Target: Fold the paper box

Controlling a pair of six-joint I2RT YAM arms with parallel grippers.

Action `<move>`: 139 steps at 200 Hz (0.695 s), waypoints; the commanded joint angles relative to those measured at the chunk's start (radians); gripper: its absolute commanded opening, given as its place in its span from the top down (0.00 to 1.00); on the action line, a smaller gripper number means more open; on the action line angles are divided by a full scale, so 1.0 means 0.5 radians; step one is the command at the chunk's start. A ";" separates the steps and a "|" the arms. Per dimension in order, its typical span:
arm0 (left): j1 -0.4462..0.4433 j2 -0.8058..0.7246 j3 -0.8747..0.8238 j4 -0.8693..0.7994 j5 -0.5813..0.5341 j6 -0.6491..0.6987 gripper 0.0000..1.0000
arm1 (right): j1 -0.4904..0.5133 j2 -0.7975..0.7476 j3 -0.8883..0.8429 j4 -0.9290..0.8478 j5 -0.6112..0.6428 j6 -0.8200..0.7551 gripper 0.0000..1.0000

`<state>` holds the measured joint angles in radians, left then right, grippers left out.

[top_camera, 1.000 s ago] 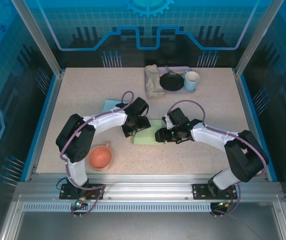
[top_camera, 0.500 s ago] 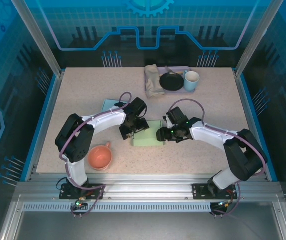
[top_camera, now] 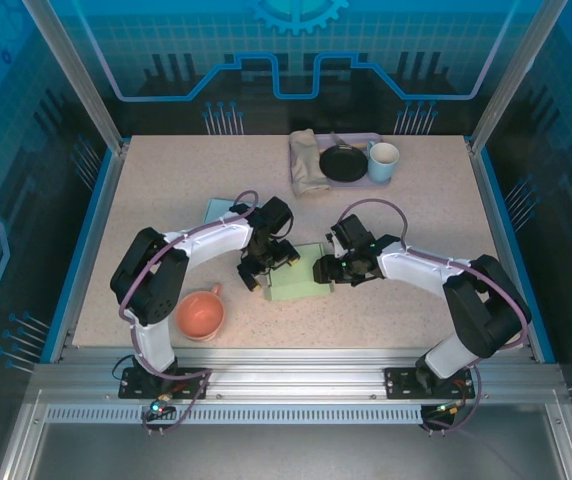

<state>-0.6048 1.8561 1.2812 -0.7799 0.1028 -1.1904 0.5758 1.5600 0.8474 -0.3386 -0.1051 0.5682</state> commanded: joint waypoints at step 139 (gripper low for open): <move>-0.105 -0.099 -0.095 -0.099 0.034 -0.584 0.01 | 0.036 -0.042 -0.050 0.088 0.063 0.148 0.45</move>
<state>-0.6521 1.8069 1.2095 -0.7403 0.1925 -1.5017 0.5800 1.5597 0.8360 -0.3077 -0.0929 0.6247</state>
